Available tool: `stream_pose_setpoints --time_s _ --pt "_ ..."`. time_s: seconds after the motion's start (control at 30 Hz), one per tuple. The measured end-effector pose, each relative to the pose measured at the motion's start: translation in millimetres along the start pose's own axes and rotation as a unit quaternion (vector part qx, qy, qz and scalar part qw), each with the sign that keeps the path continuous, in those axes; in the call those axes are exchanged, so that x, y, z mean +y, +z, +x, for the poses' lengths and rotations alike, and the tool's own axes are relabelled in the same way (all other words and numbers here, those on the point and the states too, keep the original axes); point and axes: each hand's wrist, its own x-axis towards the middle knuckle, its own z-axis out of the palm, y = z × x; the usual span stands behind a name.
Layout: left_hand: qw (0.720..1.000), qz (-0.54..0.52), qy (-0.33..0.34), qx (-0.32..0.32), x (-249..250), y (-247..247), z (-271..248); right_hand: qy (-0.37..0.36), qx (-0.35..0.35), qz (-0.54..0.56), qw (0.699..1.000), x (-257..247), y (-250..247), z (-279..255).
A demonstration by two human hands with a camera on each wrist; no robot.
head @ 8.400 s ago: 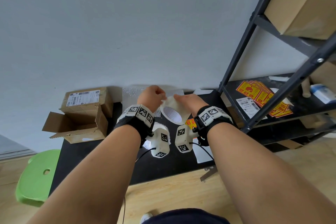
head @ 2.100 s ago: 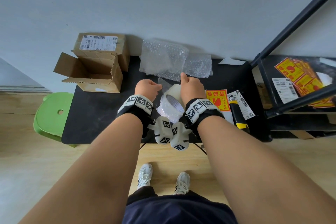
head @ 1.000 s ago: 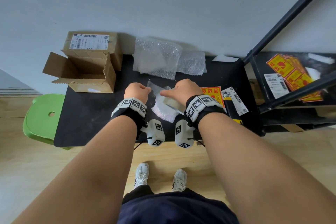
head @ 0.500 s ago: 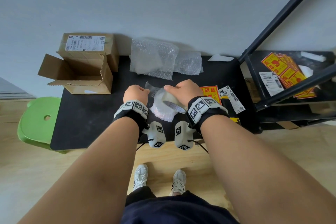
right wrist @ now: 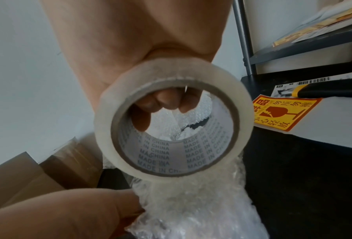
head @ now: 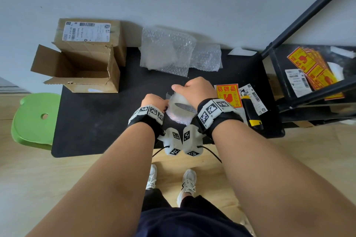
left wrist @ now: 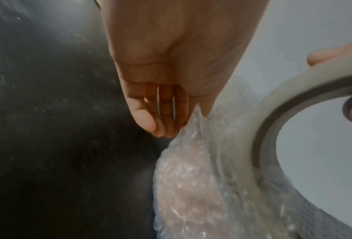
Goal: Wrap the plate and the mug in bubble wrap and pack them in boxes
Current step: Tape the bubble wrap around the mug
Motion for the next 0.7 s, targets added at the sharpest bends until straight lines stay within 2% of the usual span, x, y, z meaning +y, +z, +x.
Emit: stream_pose_setpoints --time_s 0.1,0.3,0.33,0.43,0.5,0.6,0.7 --pt "1.0 0.001 0.002 -0.005 0.9 -2.4 0.3 0.007 0.001 0.0 1.0 -2.3 1.6 2.7" --pt "0.993 0.115 0.033 0.02 7.2 -4.3 -3.6 0.012 0.003 0.002 1.0 -2.7 2.1 2.9" --pt "0.989 0.137 0.047 0.035 6.9 -5.0 -3.3 0.014 0.004 0.004 1.0 -2.3 2.1 2.7" --pt "0.974 0.157 0.152 0.057 6.0 -6.0 -4.2 0.016 0.006 0.014 1.0 -0.3 1.5 3.0" --pt "0.967 0.159 0.195 0.033 4.1 -3.0 -5.9 0.023 0.008 0.017 1.0 0.2 1.8 3.4" --pt "0.959 0.185 0.214 -0.024 3.3 1.6 -10.5 0.031 0.008 0.016 0.999 -0.8 3.3 2.7" --pt "0.947 0.242 0.182 -0.104 6.4 1.2 -16.6 0.034 0.004 0.015 0.999 -1.9 3.5 2.6"
